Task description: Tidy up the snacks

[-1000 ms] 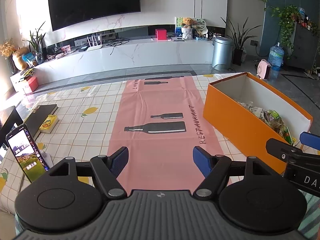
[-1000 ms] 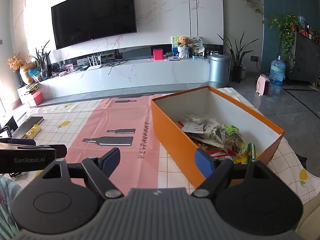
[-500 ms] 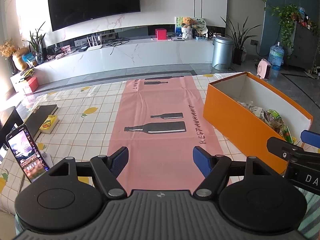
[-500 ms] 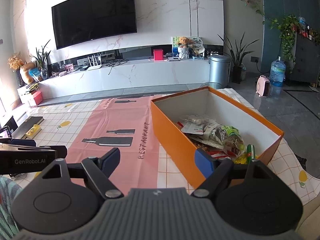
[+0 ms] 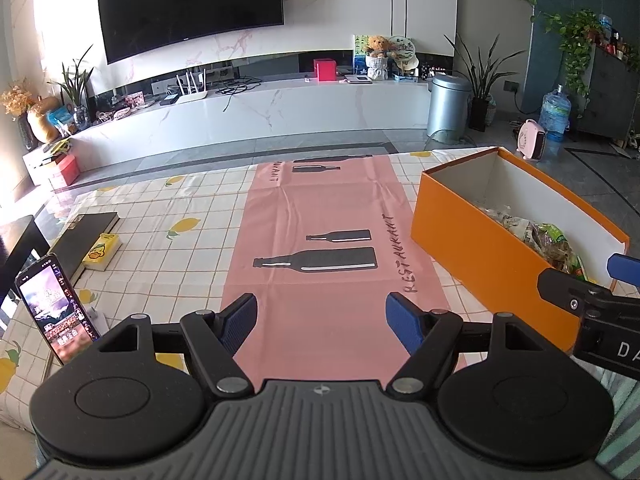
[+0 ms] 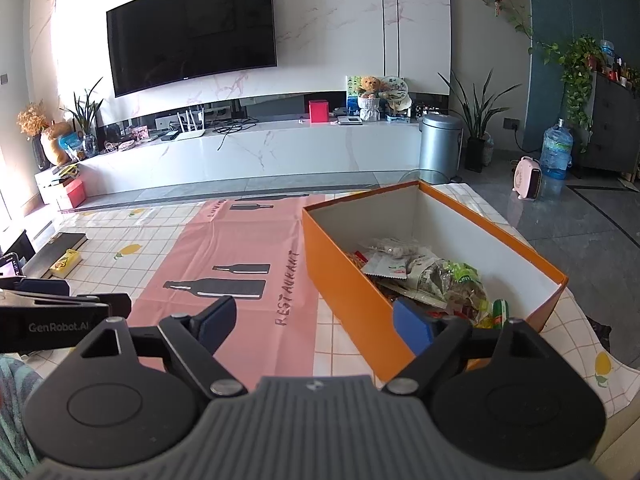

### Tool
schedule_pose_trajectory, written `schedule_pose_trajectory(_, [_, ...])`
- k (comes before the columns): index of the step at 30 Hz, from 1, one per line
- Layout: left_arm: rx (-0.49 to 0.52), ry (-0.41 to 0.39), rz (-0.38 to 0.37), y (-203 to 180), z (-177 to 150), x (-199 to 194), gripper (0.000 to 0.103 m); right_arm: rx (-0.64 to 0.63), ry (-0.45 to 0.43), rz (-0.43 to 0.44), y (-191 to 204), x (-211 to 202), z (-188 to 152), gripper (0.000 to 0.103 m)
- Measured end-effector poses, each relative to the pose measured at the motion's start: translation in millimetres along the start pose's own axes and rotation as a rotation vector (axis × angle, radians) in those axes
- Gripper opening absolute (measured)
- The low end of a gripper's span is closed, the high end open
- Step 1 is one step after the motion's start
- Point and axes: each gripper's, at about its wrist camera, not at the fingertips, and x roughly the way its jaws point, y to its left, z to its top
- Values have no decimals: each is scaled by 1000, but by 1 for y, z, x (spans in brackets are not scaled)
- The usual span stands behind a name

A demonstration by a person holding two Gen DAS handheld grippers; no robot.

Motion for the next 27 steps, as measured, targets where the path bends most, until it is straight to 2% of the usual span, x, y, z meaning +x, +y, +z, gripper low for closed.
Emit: schedule_pose_trajectory(27, [3, 14, 5, 0, 0, 3, 86, -2, 7, 20, 2, 6, 1, 84])
